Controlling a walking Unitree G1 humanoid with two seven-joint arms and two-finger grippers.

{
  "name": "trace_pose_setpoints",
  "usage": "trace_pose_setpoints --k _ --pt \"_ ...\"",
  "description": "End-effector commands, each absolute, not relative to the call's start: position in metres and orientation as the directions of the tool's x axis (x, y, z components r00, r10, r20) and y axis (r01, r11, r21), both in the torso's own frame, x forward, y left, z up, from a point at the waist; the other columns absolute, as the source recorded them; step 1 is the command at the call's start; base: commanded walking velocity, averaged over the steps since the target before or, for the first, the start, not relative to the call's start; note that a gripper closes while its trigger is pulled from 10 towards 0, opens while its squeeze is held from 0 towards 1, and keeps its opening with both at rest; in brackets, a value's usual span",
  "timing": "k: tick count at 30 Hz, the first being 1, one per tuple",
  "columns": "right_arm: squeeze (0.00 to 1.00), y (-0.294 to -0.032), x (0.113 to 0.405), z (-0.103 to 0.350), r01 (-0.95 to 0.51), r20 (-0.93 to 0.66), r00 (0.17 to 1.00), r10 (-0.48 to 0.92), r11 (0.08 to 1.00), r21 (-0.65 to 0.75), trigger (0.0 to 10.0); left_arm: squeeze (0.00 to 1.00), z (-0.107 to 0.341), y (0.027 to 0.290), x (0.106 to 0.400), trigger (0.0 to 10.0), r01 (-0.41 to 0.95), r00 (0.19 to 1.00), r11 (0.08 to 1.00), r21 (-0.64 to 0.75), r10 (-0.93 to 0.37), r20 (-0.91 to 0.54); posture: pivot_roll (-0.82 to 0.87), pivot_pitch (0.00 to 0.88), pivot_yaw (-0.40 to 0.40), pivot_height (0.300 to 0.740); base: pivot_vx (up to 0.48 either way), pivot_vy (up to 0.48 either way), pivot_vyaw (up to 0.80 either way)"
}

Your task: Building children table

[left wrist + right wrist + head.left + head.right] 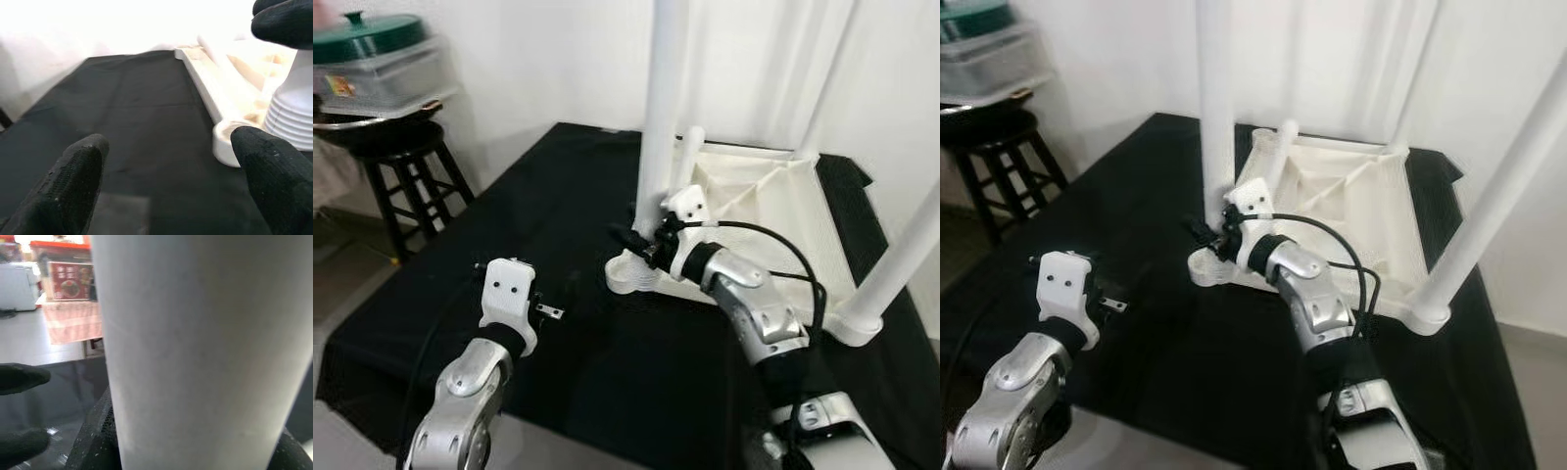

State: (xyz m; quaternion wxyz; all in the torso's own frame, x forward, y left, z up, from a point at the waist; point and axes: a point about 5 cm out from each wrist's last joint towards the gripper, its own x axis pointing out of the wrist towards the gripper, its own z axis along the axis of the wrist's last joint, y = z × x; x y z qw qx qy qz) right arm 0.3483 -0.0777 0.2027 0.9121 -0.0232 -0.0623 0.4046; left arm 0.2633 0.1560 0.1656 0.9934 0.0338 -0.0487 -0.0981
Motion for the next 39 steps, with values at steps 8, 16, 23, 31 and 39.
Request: trace_pose_setpoints --k 8,16,23,31,39 --pt "0.0 -0.072 0.35 0.205 -0.728 0.105 0.673 0.732 0.681 -0.08 10.0 0.0 0.165 0.163 0.264 10.0 0.183 0.979 0.977 0.106 -0.191 0.074 -0.02 0.048 -0.049 0.74 0.0 0.0 0.0" --pt "0.0 -0.091 0.373 0.213 -0.734 0.084 0.665 0.742 0.67 -0.109 10.0 0.0 0.173 0.163 0.262 10.0 0.186 0.974 0.969 0.164 -0.203 0.097 -0.01 0.099 -0.056 0.74 0.0 0.0 0.0" --pt "0.0 -0.112 0.379 0.232 -0.838 0.073 0.511 0.856 0.516 -0.176 10.0 0.0 0.181 0.166 0.247 10.0 0.191 0.969 0.941 0.278 -0.226 0.098 0.02 0.216 -0.057 0.74 0.0 0.0 0.0" --pt "0.0 -0.126 0.38 0.255 -0.905 0.101 0.372 0.923 0.385 -0.182 10.0 0.0 0.181 0.171 0.224 10.0 0.224 0.964 0.933 0.28 -0.255 0.079 0.03 0.293 -0.049 0.74 0.0 0.0 0.0" --pt "0.0 -0.13 0.381 0.262 -0.912 0.11 0.349 0.931 0.364 -0.191 10.0 0.0 0.185 0.163 0.211 10.0 0.31 0.937 0.911 0.273 -0.341 0.075 0.04 0.34 -0.046 0.74 0.0 0.0 0.0"
